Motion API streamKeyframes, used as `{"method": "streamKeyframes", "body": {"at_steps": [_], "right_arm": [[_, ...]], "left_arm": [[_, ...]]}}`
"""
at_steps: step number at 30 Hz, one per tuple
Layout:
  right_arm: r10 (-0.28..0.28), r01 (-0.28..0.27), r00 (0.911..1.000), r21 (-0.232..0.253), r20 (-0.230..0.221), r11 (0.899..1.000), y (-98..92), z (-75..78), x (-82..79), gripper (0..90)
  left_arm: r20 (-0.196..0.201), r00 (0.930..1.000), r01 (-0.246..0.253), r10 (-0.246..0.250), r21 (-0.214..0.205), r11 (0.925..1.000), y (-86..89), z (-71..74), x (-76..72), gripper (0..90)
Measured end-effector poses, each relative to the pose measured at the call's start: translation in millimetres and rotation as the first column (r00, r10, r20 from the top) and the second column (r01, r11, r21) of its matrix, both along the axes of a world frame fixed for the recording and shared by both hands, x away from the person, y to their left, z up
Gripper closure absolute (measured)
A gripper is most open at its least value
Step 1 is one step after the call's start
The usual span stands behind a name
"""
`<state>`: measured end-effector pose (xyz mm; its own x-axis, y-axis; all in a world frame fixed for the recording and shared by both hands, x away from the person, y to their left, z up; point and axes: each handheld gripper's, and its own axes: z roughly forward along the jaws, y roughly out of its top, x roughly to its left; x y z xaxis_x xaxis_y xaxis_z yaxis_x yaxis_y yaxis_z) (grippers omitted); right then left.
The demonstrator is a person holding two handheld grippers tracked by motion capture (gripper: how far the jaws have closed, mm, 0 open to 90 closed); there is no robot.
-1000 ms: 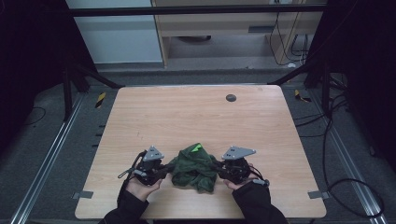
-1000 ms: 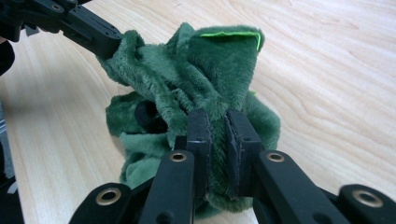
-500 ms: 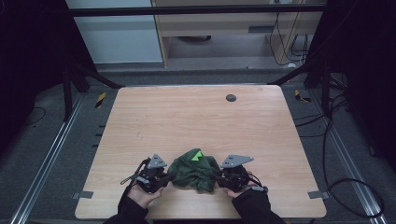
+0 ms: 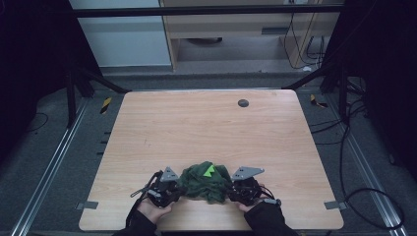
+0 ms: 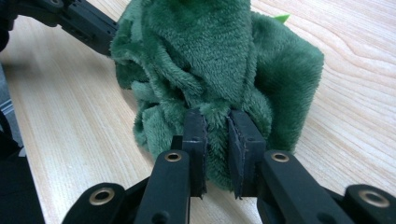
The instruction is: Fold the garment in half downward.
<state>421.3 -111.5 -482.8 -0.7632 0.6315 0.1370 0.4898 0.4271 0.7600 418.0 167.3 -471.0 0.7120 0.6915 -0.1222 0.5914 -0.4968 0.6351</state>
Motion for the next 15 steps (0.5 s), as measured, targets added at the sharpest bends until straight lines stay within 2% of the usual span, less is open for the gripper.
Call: {"method": "streamKeyframes", "body": {"at_steps": [7,11,15], "right_arm": [[-0.022,0.022,0.9997,-0.015,-0.004,1.000,-2.4,-2.3,4.4,78.5],[-0.025,0.025,0.9997,-0.009,0.000,1.000,-2.7,-0.5,3.8,77.1],[-0.034,0.033,0.9993,0.015,0.019,0.999,-5.3,5.2,2.9,75.6]], "left_arm": [[-0.007,0.9999,0.013,-0.013,0.004,0.9999,-4.1,-2.4,-1.2,89.3],[0.001,1.0000,0.003,-0.003,-0.018,0.9998,-1.7,-0.9,-1.0,88.4],[0.034,0.9993,-0.017,0.018,-0.038,0.9992,3.9,8.1,-0.7,85.0]]}}
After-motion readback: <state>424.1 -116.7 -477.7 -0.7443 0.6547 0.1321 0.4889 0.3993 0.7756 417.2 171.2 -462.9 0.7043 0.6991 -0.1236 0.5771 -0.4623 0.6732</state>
